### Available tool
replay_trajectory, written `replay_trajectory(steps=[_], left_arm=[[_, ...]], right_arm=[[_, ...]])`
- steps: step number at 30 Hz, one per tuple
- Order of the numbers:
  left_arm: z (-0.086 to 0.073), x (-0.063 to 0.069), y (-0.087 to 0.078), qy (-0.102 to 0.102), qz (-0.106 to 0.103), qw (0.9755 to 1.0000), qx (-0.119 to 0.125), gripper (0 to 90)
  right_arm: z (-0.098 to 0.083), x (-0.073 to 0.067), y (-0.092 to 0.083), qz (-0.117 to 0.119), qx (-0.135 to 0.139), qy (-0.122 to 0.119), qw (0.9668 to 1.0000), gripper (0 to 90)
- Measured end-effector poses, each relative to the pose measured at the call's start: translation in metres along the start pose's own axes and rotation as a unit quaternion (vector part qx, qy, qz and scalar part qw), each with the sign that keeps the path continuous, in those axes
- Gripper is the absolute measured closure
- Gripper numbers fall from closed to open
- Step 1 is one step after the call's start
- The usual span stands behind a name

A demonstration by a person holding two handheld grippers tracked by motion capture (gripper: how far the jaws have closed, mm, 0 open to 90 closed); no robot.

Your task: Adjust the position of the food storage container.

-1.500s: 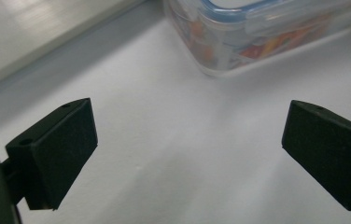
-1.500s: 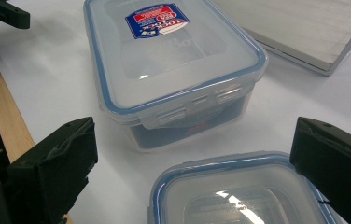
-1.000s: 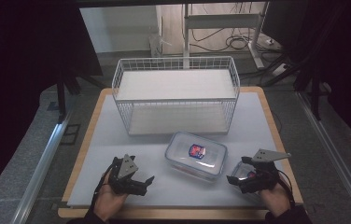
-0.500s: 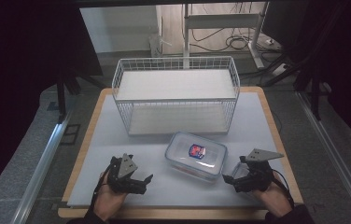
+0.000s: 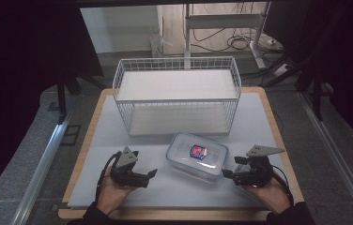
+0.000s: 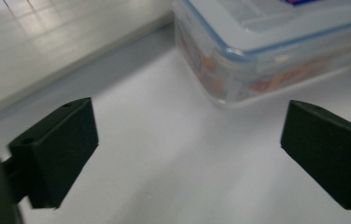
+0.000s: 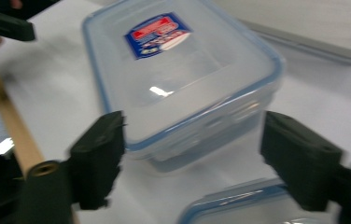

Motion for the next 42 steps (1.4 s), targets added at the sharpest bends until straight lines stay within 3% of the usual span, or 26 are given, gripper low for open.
replay_trajectory(steps=[1,3,8,9,11,13,14,15,20,23,25,28,31,33,36,42], left_arm=[[0.002,-0.001,0.0,-0.002,-0.003,1.0,0.002,7.3],[0.005,-0.002,0.002,0.0,-0.009,1.0,0.003,15.3],[0.014,-0.001,0.01,0.0,-0.024,0.9997,0.003,35.6],[0.018,0.0,0.016,0.01,-0.018,0.9998,-0.008,41.4],[0.019,0.001,0.019,0.015,-0.015,0.9997,-0.013,45.4],[0.022,0.0,0.025,0.017,-0.009,0.9996,-0.021,63.4],[0.024,-0.001,0.028,0.016,-0.005,0.9996,-0.023,63.4],[0.026,-0.004,0.032,0.015,0.0,0.9995,-0.027,73.2],[0.03,-0.016,0.047,-0.005,-0.003,0.9995,-0.031,88.4],[0.031,-0.02,0.059,-0.02,-0.011,0.9991,-0.036,89.9],[0.031,-0.018,0.067,-0.024,-0.028,0.9985,-0.041,89.9],[0.031,-0.014,0.07,-0.017,-0.034,0.9981,-0.048,89.9],[0.032,-0.007,0.068,-0.018,-0.05,0.9973,-0.05,89.9],[0.032,-0.005,0.065,-0.018,-0.043,0.9975,-0.053,89.9],[0.031,-0.004,0.06,-0.033,-0.053,0.9967,-0.051,90.0],[0.025,-0.001,0.048,-0.038,-0.054,0.9961,-0.058,89.9]], right_arm=[[0.001,0.001,0.0,-0.005,0.0,0.001,1.0,29.1],[0.003,0.005,0.001,-0.011,-0.007,0.0,0.9999,44.7],[0.006,0.01,0.003,-0.027,-0.015,-0.003,0.9995,57.0],[0.008,0.013,0.002,-0.037,-0.014,-0.001,0.9992,64.8],[0.009,0.014,0.002,-0.046,-0.014,0.002,0.9988,68.8],[0.01,0.017,0.001,-0.056,-0.016,0.01,0.9983,77.1],[0.01,0.018,0.001,-0.057,-0.017,0.013,0.9981,81.3],[0.009,0.02,0.003,-0.063,-0.025,0.017,0.9976,87.1],[0.007,0.023,0.01,-0.079,-0.048,0.019,0.9955,90.0],[0.006,0.024,0.015,-0.092,-0.063,0.017,0.9936,90.0],[0.005,0.025,0.018,-0.1,-0.074,0.023,0.9919,90.0],[0.005,0.026,0.021,-0.105,-0.081,0.024,0.9909,90.0],[0.005,0.027,0.024,-0.104,-0.088,0.029,0.9903,90.0],[0.004,0.027,0.028,-0.1,-0.095,0.03,0.99,90.0],[0.005,0.026,0.034,-0.106,-0.103,0.023,0.9888,90.0],[0.013,0.028,0.045,-0.114,-0.107,0.014,0.9875,90.0]])
Point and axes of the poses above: each handheld gripper's, and its own axes: y roughly forward along the jaws, z roughly out of its top, x roughly to its right, the point moved 6 cm from there along y, roughly forward along the jaws, and after that the axes turned 3 degrees about -x, right-handed, at the moved point
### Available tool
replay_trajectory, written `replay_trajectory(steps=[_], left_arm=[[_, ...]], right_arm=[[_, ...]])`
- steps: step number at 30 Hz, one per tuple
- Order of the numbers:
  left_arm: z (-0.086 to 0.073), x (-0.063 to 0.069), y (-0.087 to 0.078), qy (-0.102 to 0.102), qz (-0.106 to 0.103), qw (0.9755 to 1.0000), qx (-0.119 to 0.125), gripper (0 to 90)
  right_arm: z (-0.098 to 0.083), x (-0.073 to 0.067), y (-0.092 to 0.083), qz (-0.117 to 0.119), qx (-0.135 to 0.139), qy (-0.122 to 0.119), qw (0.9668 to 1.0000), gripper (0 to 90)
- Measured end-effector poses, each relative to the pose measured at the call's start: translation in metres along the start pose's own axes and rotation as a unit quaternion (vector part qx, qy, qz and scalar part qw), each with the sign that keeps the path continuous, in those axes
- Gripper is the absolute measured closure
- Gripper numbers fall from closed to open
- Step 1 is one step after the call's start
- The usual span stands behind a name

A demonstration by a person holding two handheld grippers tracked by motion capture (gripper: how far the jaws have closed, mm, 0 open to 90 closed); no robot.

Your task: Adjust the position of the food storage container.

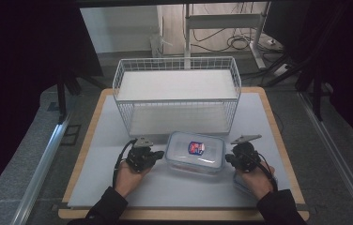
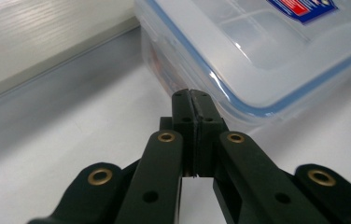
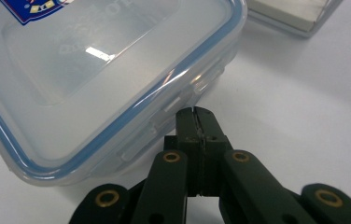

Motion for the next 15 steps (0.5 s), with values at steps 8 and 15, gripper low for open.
replay_trajectory(steps=[8,15], left_arm=[[-0.008,-0.004,-0.009,-0.003,0.008,1.0,-0.002,89.9],[-0.02,-0.007,-0.024,-0.011,0.029,0.9995,-0.007,90.0]], right_arm=[[0.014,-0.004,0.011,-0.004,-0.002,-0.01,0.9999,90.0],[0.024,-0.015,0.02,0.0,-0.003,-0.027,0.9996,90.0]])
Point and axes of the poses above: each handheld gripper's, and its own axes: y roughly forward along the jaws, z roughly out of its top, x roughly to its right, the point moved 6 cm from there along y, roughly forward along the jaws, and after that the axes turned 3 degrees about -x, right-handed, at the moved point
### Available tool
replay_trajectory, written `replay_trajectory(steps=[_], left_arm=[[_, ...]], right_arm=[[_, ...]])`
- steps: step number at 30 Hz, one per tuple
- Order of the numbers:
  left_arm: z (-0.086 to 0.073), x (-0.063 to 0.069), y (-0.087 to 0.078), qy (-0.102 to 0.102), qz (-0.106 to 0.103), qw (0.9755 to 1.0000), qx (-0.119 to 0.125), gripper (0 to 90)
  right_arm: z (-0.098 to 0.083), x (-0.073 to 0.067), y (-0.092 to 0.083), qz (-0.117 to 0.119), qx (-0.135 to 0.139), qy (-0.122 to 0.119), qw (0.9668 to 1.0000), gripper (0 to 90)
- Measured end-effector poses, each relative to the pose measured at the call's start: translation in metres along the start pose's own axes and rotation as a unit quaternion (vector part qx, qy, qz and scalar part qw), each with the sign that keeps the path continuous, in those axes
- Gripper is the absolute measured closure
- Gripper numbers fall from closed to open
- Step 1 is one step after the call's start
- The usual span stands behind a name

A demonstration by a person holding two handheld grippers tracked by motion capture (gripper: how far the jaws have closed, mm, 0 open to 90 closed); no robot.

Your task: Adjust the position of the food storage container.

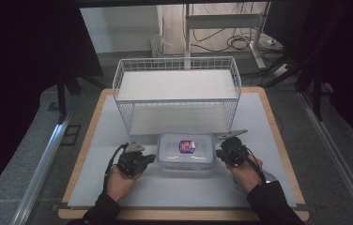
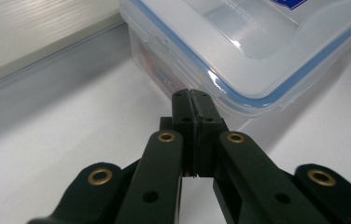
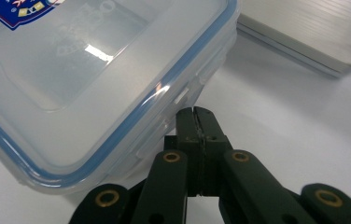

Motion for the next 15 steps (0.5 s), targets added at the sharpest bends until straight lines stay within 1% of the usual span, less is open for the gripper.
replay_trajectory(steps=[2,3,4,5,6,7,8,9,10,11,12,13,14,15], left_arm=[[-0.004,-0.001,-0.005,-0.002,0.005,1.0,0.0,90.0],[-0.007,-0.002,-0.007,-0.005,0.006,1.0,0.002,90.0],[-0.011,-0.003,-0.012,-0.012,0.003,0.9999,0.006,89.9],[-0.011,-0.003,-0.012,-0.012,0.003,0.9999,0.006,89.8],[-0.013,-0.004,-0.014,-0.011,0.001,0.9999,0.006,88.8],[-0.013,-0.004,-0.014,-0.011,0.001,0.9999,0.006,87.0],[-0.014,-0.004,-0.016,-0.01,0.006,0.9999,0.007,85.7],[-0.014,-0.004,-0.016,-0.01,0.006,0.9999,0.007,84.8],[-0.016,-0.006,-0.019,-0.007,0.015,0.9998,0.008,84.0],[-0.016,-0.006,-0.019,-0.007,0.015,0.9998,0.008,83.4],[-0.017,-0.007,-0.021,-0.01,0.018,0.9997,0.01,83.4],[-0.018,-0.008,-0.021,-0.01,0.018,0.9997,0.01,82.5],[-0.02,-0.01,-0.022,-0.014,0.019,0.9997,0.01,82.0],[-0.021,-0.011,-0.023,-0.013,0.02,0.9997,0.01,81.6]], right_arm=[[0.004,-0.008,0.003,0.012,-0.001,-0.005,0.9999,90.0],[0.004,-0.008,0.003,0.012,-0.001,-0.005,0.9999,90.0],[0.005,-0.014,0.005,0.018,0.0,-0.014,0.9997,90.0],[0.005,-0.014,0.005,0.018,0.0,-0.014,0.9997,90.0],[0.005,-0.016,0.005,0.026,0.0,-0.022,0.9994,90.0],[0.005,-0.016,0.005,0.026,0.0,-0.022,0.9994,90.0],[0.002,-0.017,0.0,0.038,0.0,-0.025,0.999,90.0],[0.002,-0.017,0.0,0.038,0.0,-0.025,0.999,90.0],[-0.004,-0.018,-0.012,0.043,0.007,-0.039,0.9983,90.0],[-0.004,-0.018,-0.012,0.043,0.007,-0.039,0.9983,90.0],[-0.005,-0.019,-0.016,0.043,0.01,-0.041,0.9981,90.0],[-0.011,-0.021,-0.027,0.049,0.018,-0.047,0.9975,90.0],[-0.014,-0.022,-0.032,0.051,0.02,-0.047,0.9974,90.0],[-0.02,-0.024,-0.04,0.053,0.024,-0.047,0.9972,90.0]])
Point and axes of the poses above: each handheld gripper's, and its own axes: y roughly forward along the jaws, z roughly out of its top, x roughly to its right, the point moved 6 cm from there along y, roughly forward along the jaws, and after that the axes turned 3 degrees about -x, right-handed, at the moved point
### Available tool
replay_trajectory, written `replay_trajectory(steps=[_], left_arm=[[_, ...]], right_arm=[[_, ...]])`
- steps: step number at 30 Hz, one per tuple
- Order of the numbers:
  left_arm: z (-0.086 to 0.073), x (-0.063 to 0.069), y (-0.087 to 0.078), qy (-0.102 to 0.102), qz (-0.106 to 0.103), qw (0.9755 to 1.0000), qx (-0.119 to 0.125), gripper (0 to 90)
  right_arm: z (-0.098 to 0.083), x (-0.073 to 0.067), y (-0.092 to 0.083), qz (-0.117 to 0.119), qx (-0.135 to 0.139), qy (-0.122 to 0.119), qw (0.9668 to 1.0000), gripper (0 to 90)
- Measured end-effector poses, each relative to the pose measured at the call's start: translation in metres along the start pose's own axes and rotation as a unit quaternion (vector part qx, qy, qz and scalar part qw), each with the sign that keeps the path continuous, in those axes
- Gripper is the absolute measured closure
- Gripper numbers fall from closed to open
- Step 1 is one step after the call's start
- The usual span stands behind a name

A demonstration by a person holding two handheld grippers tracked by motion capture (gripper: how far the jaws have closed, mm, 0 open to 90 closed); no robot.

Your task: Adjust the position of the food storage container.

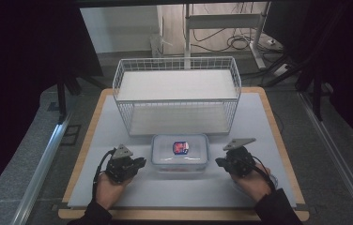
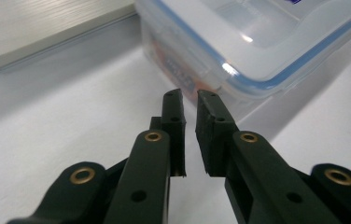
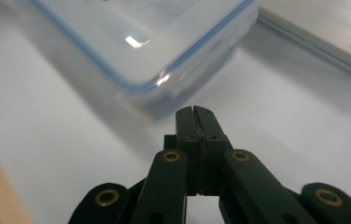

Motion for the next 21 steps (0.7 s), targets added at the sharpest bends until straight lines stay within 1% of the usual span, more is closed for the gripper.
replay_trajectory(steps=[2,3,4,5,6,7,8,9,10,11,12,13,14,15,16,17,18,21], left_arm=[[-0.002,-0.001,-0.001,-0.004,0.003,1.0,0.001,81.4],[-0.002,-0.002,-0.002,-0.003,0.002,1.0,0.003,81.8],[-0.002,-0.002,-0.002,-0.003,0.002,1.0,0.003,82.0],[-0.001,-0.002,-0.002,-0.002,0.002,1.0,0.005,82.0],[-0.001,-0.002,-0.003,-0.001,0.001,1.0,0.007,82.5],[0.0,-0.001,-0.003,0.002,0.002,1.0,0.007,83.7],[0.0,-0.001,-0.003,0.004,0.002,1.0,0.007,83.7],[0.0,-0.001,-0.002,0.006,0.002,0.9999,0.008,84.7],[0.0,-0.001,-0.002,0.006,0.002,0.9999,0.008,84.9],[0.0,-0.001,-0.002,0.006,0.0,0.9999,0.008,84.9],[0.0,-0.001,-0.002,0.006,0.0,0.9999,0.008,85.0],[0.0,-0.001,-0.002,0.007,0.0,0.9999,0.008,84.9],[-0.001,-0.001,-0.001,0.006,0.0,1.0,0.007,84.9],[-0.001,-0.001,-0.001,0.006,-0.001,1.0,0.006,85.0],[-0.001,-0.001,-0.001,0.007,-0.001,1.0,0.006,85.0],[-0.001,0.0,0.0,0.004,-0.002,1.0,0.004,84.9],[-0.001,0.0,0.0,0.004,-0.002,1.0,0.004,84.8],[-0.002,0.0,0.001,0.008,-0.002,1.0,0.001,84.6]], right_arm=[[-0.01,-0.004,-0.009,0.005,-0.001,0.002,1.0,90.0],[-0.023,-0.009,-0.017,0.012,-0.004,0.003,0.9999,90.0],[-0.023,-0.009,-0.017,0.012,-0.004,0.003,0.9999,90.0],[-0.027,-0.011,-0.02,0.013,-0.004,0.003,0.9999,90.0],[-0.035,-0.014,-0.025,0.014,-0.006,0.003,0.9999,90.0],[-0.046,-0.018,-0.034,0.017,-0.007,0.006,0.9998,90.0],[-0.046,-0.018,-0.034,0.017,-0.007,0.006,0.9998,90.0],[-0.058,-0.021,-0.042,0.02,-0.012,0.008,0.9997,90.0],[-0.058,-0.021,-0.042,0.02,-0.012,0.008,0.9997,90.0],[-0.071,-0.022,-0.05,0.022,-0.02,0.014,0.9995,90.0],[-0.071,-0.022,-0.05,0.022,-0.02,0.014,0.9995,90.0],[-0.086,-0.021,-0.059,0.024,-0.029,0.021,0.9991,90.0],[-0.086,-0.021,-0.059,0.024,-0.029,0.021,0.9991,90.0],[-0.096,-0.02,-0.064,0.025,-0.037,0.029,0.9986,90.0],[-0.096,-0.02,-0.064,0.025,-0.037,0.029,0.9986,90.0],[-0.105,-0.016,-0.067,0.019,-0.047,0.033,0.9981,90.0],[-0.105,-0.016,-0.067,0.019,-0.047,0.033,0.9981,90.0],[-0.11,-0.007,-0.068,0.012,-0.055,0.041,0.9976,90.0]])
Point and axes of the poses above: each handheld gripper's, and its own axes: y roughly forward along the jaws, z roughly out of its top, x roughly to its right, the point moved 6 cm from there along y, roughly forward along the jaws, and after that the axes turned 3 degrees about -x, right-handed, at the moved point
